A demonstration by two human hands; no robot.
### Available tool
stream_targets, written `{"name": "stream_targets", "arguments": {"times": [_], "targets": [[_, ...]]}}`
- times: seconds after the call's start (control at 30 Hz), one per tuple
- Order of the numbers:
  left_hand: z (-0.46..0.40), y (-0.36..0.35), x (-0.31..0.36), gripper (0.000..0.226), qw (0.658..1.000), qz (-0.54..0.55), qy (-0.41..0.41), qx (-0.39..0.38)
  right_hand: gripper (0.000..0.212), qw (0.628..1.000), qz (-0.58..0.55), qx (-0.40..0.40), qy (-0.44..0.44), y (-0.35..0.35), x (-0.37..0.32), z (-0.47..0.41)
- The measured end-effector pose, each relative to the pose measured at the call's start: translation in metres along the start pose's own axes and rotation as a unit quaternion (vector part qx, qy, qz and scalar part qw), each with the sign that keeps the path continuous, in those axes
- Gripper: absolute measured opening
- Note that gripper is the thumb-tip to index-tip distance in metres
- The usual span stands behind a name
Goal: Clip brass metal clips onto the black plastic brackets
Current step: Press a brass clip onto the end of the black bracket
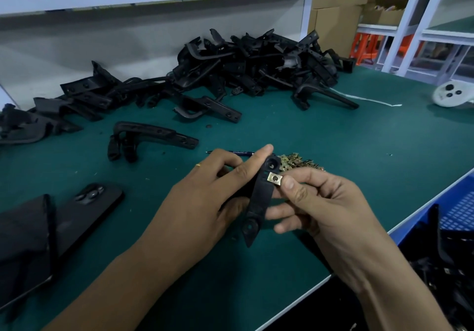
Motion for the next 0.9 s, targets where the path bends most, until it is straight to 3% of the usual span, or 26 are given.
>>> {"name": "stream_targets", "arguments": {"times": [0.13,0.27,0.4,0.47,0.53,0.57,0.67,0.73,0.8,0.9], "targets": [[0.002,0.004,-0.003,0.077,1.0,-0.007,-0.004,-0.016,0.007,0.999,0.033,0.028,0.012,0.0,0.0,-0.001],[0.002,0.0,0.0,0.073,0.998,0.05,-0.029,0.008,0.014,1.0,0.029,0.008,-0.003,0.0,-0.002,0.002],[0.002,-0.009,-0.003,0.076,0.999,0.026,-0.044,0.013,0.009,0.999,0.038,0.002,0.023,0.0,0.0,0.003],[0.005,-0.015,-0.008,0.063,0.999,0.037,-0.029,0.015,0.01,0.998,0.037,0.006,0.04,-0.001,0.001,0.002],[0.007,-0.019,-0.013,0.045,0.992,0.124,0.006,0.02,0.013,0.998,0.042,0.006,0.053,-0.001,0.002,0.001],[0.007,-0.018,-0.014,0.048,0.989,0.145,0.013,0.022,0.014,0.998,0.044,0.003,0.053,0.0,0.003,0.0],[0.005,-0.009,-0.017,0.077,0.998,0.061,-0.009,0.03,0.015,0.997,0.054,0.01,0.049,0.0,0.005,-0.005],[0.005,-0.005,-0.028,0.083,0.997,0.035,0.037,0.058,0.018,0.989,0.082,0.085,0.085,0.009,0.005,-0.007],[0.01,-0.002,-0.037,0.078,0.994,0.0,0.077,0.08,0.02,0.942,0.189,0.236,0.143,0.03,-0.002,-0.003],[0.023,0.001,-0.049,0.068,0.99,-0.056,0.121,0.053,0.016,0.813,0.386,0.401,0.173,0.063,-0.015,0.007]]}}
Point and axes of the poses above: each hand's wrist, its own z-axis away from the middle knuckle, its own y-axis out of the back of the hand, x = y × z, the point moved 4 cm from there along -z, towards the middle knuckle, and after that the axes turned 14 degrees about -y, right-handed, at the moved point
